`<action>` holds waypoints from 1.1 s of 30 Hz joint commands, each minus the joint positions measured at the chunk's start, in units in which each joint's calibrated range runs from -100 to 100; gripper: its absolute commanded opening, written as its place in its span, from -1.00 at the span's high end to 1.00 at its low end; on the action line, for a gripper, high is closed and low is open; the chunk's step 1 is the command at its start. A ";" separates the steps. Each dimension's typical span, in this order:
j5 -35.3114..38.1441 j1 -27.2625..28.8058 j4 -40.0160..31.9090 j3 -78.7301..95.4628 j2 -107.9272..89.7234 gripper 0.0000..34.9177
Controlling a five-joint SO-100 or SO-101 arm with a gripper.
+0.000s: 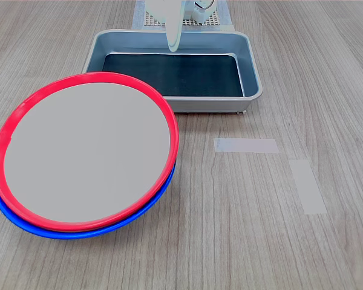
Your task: Lift the stacked dish and set it down on the table.
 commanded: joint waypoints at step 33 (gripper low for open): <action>10.65 10.14 -12.76 -61.99 84.78 -0.02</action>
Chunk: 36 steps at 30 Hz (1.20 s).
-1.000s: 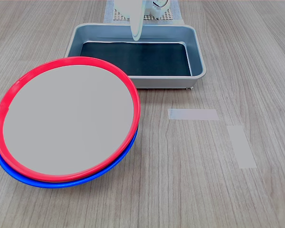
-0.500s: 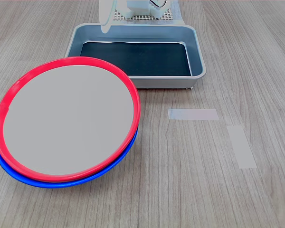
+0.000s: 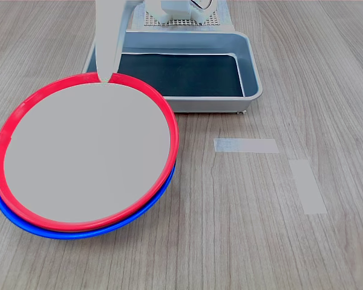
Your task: Lift the stacked dish and set it down on the table.
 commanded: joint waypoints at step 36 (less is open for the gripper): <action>-2.15 -15.59 15.15 -29.77 6.18 1.00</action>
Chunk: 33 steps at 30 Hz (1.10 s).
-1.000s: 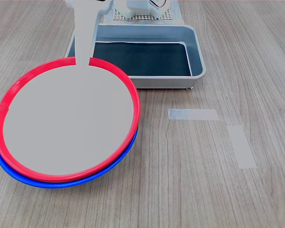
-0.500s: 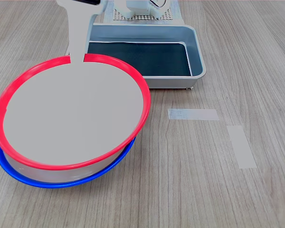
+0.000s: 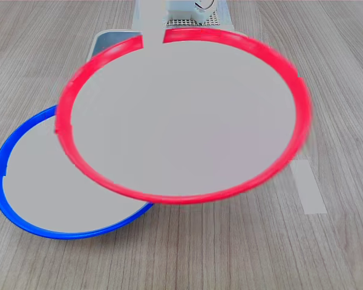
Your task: Lift the stacked dish and set it down on the table.
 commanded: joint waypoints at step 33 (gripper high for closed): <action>3.57 -11.72 3.25 -7.54 16.33 0.63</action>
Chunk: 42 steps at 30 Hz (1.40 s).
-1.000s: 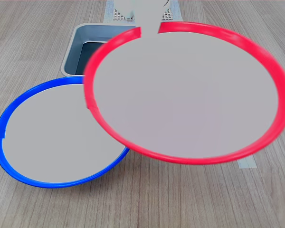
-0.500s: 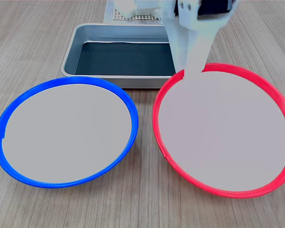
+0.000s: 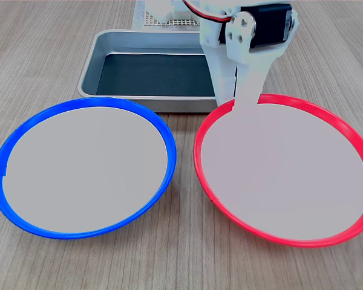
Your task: Lift the stacked dish and set it down on the table.
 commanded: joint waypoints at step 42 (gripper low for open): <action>-12.11 12.77 -4.07 89.02 -110.32 1.00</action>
